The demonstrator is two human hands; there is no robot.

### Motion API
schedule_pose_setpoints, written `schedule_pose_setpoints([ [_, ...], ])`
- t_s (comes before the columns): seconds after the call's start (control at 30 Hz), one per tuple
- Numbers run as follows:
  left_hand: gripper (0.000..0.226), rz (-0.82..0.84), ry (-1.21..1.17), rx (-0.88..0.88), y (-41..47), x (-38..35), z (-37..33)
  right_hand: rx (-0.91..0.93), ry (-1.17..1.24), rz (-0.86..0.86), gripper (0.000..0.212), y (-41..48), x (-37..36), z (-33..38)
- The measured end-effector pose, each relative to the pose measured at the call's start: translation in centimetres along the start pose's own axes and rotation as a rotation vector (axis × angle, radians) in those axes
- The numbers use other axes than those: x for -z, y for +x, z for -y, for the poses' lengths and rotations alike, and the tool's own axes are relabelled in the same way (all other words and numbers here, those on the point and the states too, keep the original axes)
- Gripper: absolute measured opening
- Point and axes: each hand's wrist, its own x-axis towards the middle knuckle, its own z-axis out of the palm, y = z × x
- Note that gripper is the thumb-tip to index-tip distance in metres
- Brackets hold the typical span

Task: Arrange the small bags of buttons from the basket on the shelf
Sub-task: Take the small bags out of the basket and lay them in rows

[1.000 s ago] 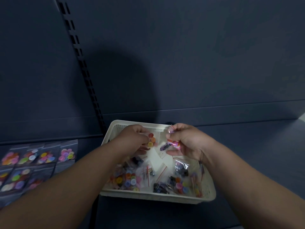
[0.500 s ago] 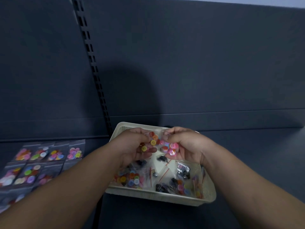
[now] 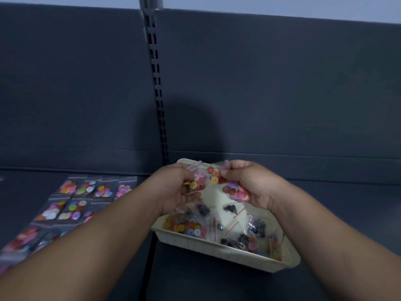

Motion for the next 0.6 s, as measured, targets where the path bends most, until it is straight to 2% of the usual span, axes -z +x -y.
schedule_pose_setpoints([
  [0.13, 0.015, -0.053, -0.044, -0.052, -1.7, 2.0, -0.8, 0.047, -0.074, 0.069, 0.016, -0.1, -2.4, 1.4],
  [0.37, 0.021, -0.139, -0.043, -0.068, -4.1, 7.7, -1.9, 0.065, -0.187, 0.195, 0.01, -0.4, -8.9, 2.7],
  [0.5, 0.02, -0.035, 0.021, -0.137, -5.5, 11.7, -2.3, 0.102, -0.327, 0.249, 0.008, -0.3, -13.5, 2.8],
  [0.6, 0.025, -0.038, 0.092, -0.183, -6.4, 15.1, -2.4, 0.119, -0.324, 0.271, 0.013, -0.1, -17.6, 2.5],
])
